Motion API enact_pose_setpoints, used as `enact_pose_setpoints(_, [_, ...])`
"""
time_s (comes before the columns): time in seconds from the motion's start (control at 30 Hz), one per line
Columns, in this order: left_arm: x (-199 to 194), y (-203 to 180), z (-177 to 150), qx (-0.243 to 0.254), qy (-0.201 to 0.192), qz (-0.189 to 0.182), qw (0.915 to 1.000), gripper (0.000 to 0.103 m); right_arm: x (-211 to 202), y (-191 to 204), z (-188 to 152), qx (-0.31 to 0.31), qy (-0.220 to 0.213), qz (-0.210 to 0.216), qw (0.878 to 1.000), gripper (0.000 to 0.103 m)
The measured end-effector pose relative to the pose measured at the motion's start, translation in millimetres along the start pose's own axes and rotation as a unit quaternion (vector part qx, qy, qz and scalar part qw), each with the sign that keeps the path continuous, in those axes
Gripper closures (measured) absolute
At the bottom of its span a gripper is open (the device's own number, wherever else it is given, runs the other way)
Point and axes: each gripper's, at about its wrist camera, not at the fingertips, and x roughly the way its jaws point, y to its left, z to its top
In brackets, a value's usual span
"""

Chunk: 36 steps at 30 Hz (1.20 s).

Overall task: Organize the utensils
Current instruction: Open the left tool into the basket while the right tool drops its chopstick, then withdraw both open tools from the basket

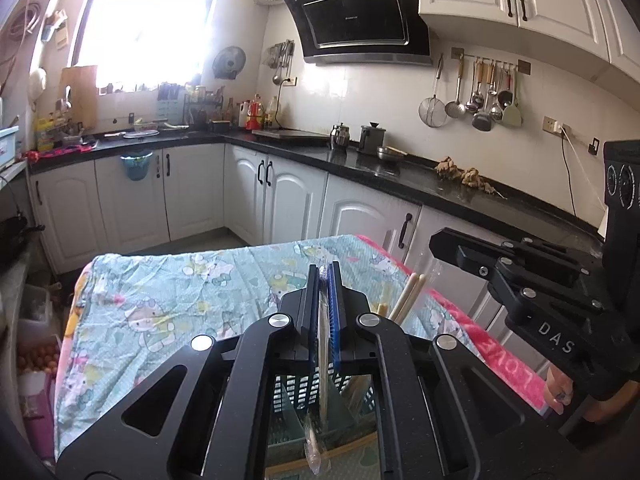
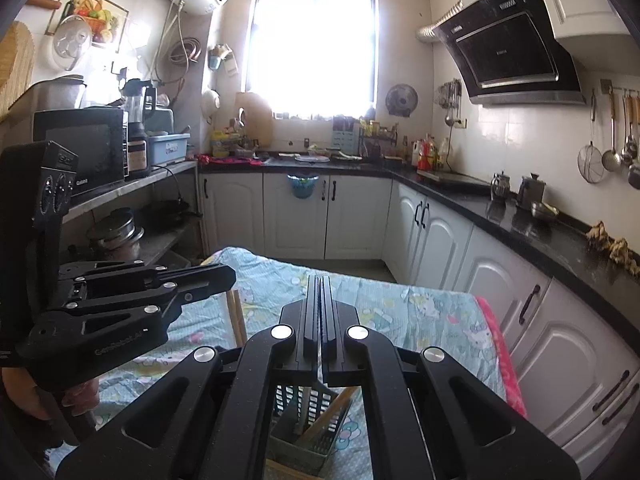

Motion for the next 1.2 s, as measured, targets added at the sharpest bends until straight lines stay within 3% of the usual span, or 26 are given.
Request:
enact_pose_setpoints(0.13, [4,3,-5,-0.004,0.009,0.002,0.9999,0.1,5,0,-7,0.0,0.009,-0.006,1.0,0.101])
enact_pose_setpoints(0.2, [4,4,-6,-0.006,0.011,0.004,0.9999,0.095,8,-1,-9,0.004,0.016,-0.007,1.0,0.101])
enact_pose_setpoints(0.27, [3,7,-7,-0.01,0.011,0.006,0.9999,0.082,9,-2,-10,0.007,0.016,-0.009,1.0,0.098])
enact_pose_setpoints(0.33, [1,9,-6,-0.016,0.01,0.006,0.9998,0.077,7,-4,-10,0.011,0.014,-0.01,1.0,0.084])
enact_pose_setpoints(0.53, [-13,16,-2,-0.027,-0.004,0.012,0.9996,0.058,-2,-7,-8,0.017,0.002,-0.015,1.0,0.069])
enact_pose_setpoints(0.87, [-51,20,4,-0.042,-0.036,0.018,0.9983,0.018,-26,-4,-7,0.015,-0.019,-0.014,1.0,0.055])
enact_pose_setpoints(0.97, [-61,18,3,-0.045,-0.042,0.019,0.9979,0.011,-35,-2,-7,0.014,-0.026,-0.013,0.999,0.051])
enact_pose_setpoints(1.2, [-83,16,-4,-0.044,-0.053,0.024,0.9974,0.011,-56,4,-10,0.007,-0.035,-0.008,0.999,0.046])
